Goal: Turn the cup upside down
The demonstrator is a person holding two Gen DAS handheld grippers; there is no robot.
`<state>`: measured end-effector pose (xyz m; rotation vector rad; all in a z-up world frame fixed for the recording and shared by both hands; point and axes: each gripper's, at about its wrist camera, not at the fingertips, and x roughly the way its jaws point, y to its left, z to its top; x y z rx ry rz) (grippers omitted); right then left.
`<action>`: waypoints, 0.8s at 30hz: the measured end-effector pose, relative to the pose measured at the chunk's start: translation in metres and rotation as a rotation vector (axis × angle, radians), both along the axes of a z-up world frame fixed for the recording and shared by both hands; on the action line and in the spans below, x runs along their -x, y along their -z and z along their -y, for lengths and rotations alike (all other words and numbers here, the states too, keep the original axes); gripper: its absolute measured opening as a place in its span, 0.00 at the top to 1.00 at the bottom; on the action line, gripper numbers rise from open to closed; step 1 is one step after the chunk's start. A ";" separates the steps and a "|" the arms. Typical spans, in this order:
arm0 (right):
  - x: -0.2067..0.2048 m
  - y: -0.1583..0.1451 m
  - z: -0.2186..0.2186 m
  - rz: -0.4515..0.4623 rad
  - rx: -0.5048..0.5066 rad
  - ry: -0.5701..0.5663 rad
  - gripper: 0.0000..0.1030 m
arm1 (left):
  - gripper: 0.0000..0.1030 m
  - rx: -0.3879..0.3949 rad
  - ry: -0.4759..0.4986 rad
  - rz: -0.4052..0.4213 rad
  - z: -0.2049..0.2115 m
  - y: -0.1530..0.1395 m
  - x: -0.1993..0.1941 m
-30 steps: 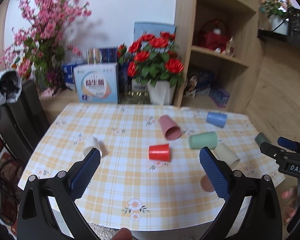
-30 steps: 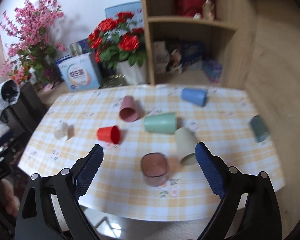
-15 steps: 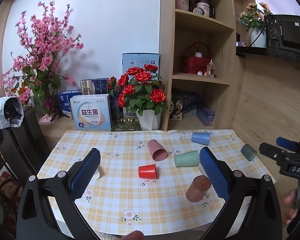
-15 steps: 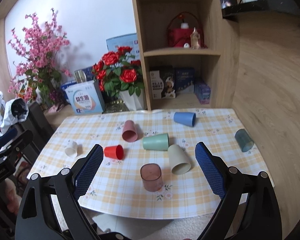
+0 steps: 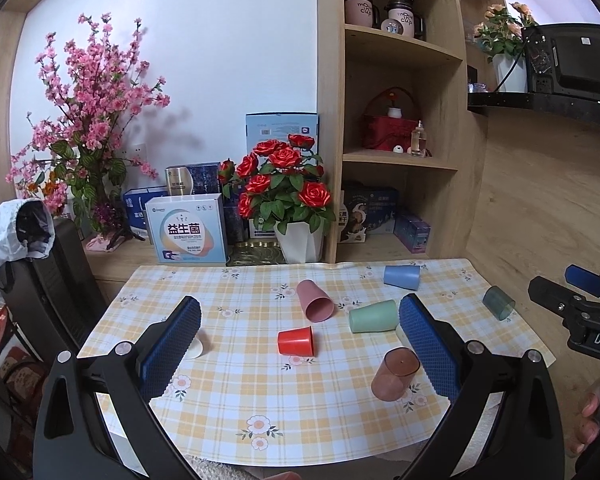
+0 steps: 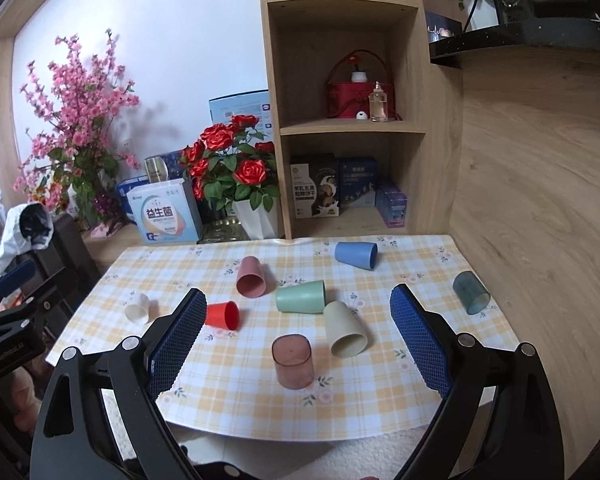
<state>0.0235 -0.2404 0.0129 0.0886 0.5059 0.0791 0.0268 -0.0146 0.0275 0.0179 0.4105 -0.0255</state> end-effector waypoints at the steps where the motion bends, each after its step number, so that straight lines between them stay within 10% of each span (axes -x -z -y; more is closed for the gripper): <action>1: 0.000 0.000 0.000 0.001 -0.001 0.000 0.13 | 0.06 -0.005 -0.003 0.003 0.000 0.001 0.001; 24: 0.003 -0.002 0.003 0.004 -0.007 0.015 0.13 | 0.06 -0.027 -0.005 0.009 0.006 0.002 0.006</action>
